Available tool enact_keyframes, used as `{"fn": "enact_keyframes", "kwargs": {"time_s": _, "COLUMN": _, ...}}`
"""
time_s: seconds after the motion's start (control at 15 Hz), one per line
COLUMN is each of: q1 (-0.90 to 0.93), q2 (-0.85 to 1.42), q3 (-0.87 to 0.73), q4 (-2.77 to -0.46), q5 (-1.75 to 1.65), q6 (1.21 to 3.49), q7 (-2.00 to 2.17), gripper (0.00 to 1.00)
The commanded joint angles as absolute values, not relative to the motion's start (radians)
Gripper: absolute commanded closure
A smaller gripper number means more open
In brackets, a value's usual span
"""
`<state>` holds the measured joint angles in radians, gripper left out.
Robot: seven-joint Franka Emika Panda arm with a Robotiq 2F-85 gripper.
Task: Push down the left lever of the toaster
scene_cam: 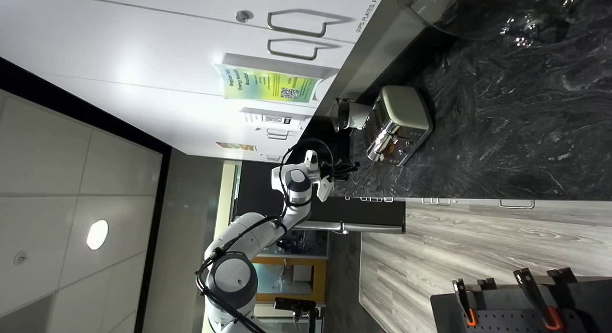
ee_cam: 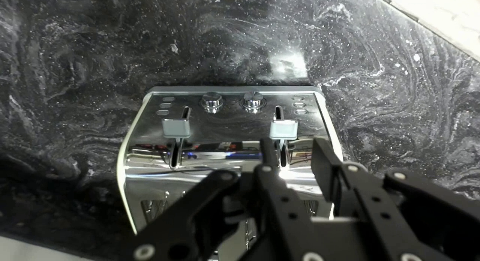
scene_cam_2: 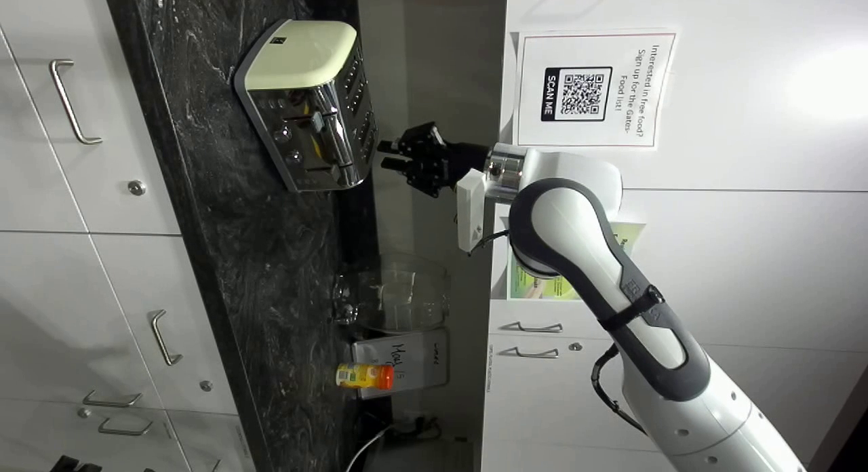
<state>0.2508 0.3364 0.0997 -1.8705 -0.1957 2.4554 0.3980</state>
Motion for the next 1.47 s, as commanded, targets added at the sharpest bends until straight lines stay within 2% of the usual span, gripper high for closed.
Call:
{"fn": "enact_keyframes", "kwargs": {"time_s": 0.0, "q1": 0.287, "q2": 0.398, "q3": 0.065, "q4": -1.808, "q5": -0.235, "q6": 2.477, "q7": 0.442, "gripper": 0.96}}
{"fn": "enact_keyframes", "kwargs": {"time_s": 0.07, "q1": 0.296, "q2": 0.412, "q3": 0.057, "q4": -1.798, "q5": -0.245, "q6": 2.483, "q7": 0.447, "gripper": 1.0}}
{"fn": "enact_keyframes", "kwargs": {"time_s": 0.47, "q1": 0.334, "q2": 0.499, "q3": 0.021, "q4": -1.758, "q5": -0.248, "q6": 2.555, "q7": 0.468, "gripper": 1.0}}
{"fn": "enact_keyframes", "kwargs": {"time_s": 1.4, "q1": 0.36, "q2": 0.685, "q3": -0.018, "q4": -1.61, "q5": -0.204, "q6": 2.558, "q7": 0.457, "gripper": 1.0}}
